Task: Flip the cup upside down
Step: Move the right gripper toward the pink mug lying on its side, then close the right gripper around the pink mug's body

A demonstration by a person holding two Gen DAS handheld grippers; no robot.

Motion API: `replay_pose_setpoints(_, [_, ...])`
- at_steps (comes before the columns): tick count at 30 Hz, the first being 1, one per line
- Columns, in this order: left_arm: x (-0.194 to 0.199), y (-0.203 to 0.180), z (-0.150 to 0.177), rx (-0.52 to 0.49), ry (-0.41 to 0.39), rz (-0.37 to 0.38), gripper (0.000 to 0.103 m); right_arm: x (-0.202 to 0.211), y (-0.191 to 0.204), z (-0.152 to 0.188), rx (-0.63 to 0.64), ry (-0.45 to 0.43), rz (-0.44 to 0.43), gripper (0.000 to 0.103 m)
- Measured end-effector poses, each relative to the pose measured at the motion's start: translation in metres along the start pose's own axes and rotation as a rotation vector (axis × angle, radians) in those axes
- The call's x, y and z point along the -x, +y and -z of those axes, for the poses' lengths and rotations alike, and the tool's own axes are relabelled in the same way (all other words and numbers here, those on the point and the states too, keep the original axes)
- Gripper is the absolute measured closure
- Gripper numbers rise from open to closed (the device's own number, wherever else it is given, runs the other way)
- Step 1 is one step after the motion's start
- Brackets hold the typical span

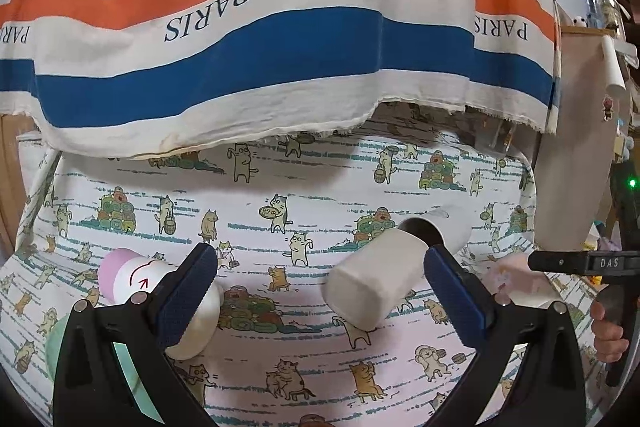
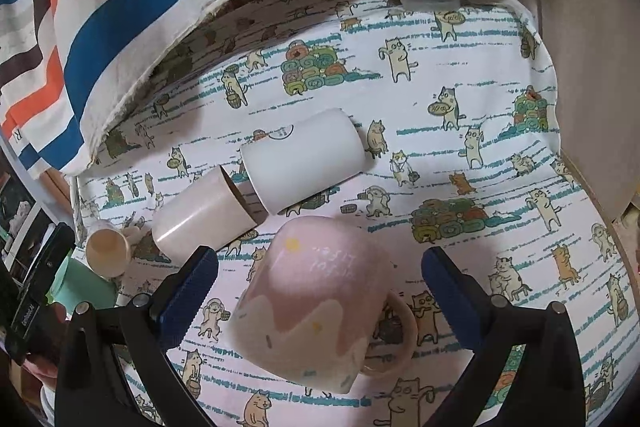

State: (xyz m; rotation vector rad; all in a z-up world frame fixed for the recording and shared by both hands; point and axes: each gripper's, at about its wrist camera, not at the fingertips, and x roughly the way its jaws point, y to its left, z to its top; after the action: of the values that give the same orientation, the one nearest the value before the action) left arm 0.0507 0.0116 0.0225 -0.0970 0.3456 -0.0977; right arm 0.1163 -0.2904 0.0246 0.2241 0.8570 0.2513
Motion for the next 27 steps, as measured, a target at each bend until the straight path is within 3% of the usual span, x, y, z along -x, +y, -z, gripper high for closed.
replay_pose_setpoints(6, [-0.001,-0.007,0.002,-0.03,0.0,0.0,0.0,-0.003,-0.002,0.002,-0.035,-0.019,0.047,0.0])
replay_pose_setpoints(11, [0.0,-0.008,0.002,-0.035,-0.004,-0.002,0.0,-0.018,0.004,0.004,-0.014,0.052,0.007,0.0])
replay_pose_setpoints(17, [0.0,-0.008,0.003,-0.028,0.003,0.006,0.0,-0.044,0.011,0.012,0.005,0.169,0.04,0.006])
replay_pose_setpoints(27, [0.003,-0.015,0.004,-0.057,-0.004,0.003,0.0,-0.031,0.017,0.011,0.038,0.108,0.075,0.017])
